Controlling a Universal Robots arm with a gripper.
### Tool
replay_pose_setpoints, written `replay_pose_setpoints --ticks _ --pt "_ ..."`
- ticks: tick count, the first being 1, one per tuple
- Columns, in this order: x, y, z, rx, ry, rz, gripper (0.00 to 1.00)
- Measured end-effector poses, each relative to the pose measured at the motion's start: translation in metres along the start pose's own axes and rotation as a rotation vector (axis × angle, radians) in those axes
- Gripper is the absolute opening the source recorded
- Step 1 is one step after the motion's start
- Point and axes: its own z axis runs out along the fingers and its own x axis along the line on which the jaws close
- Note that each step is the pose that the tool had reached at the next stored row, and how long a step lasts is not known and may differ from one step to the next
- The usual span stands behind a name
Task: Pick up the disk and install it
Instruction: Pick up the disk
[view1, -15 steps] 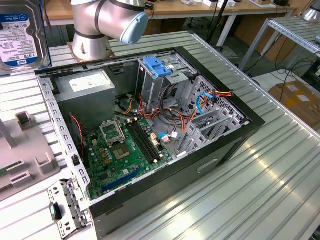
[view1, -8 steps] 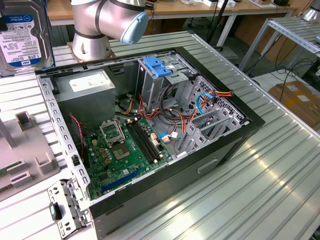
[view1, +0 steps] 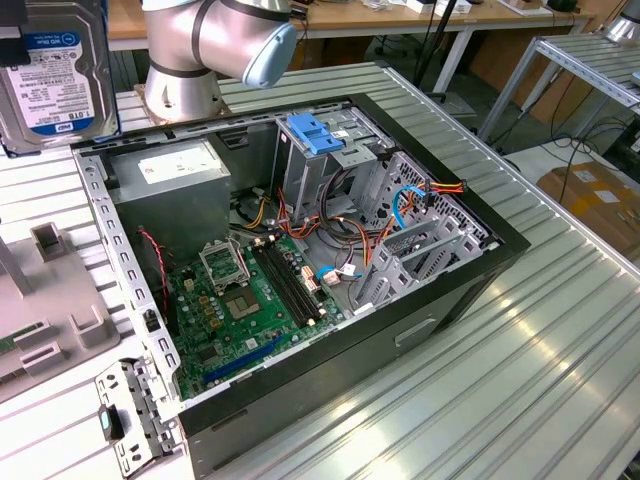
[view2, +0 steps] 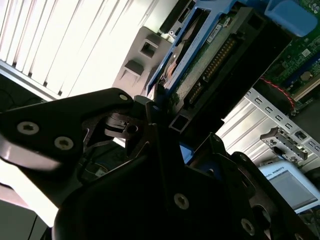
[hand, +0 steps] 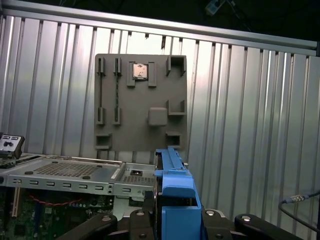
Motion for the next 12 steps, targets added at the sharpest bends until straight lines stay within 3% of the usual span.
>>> replay_pose_setpoints --ticks 12 --pt "0.0175 -0.0062 -0.0011 0.0001 0.0000 0.000 0.37"
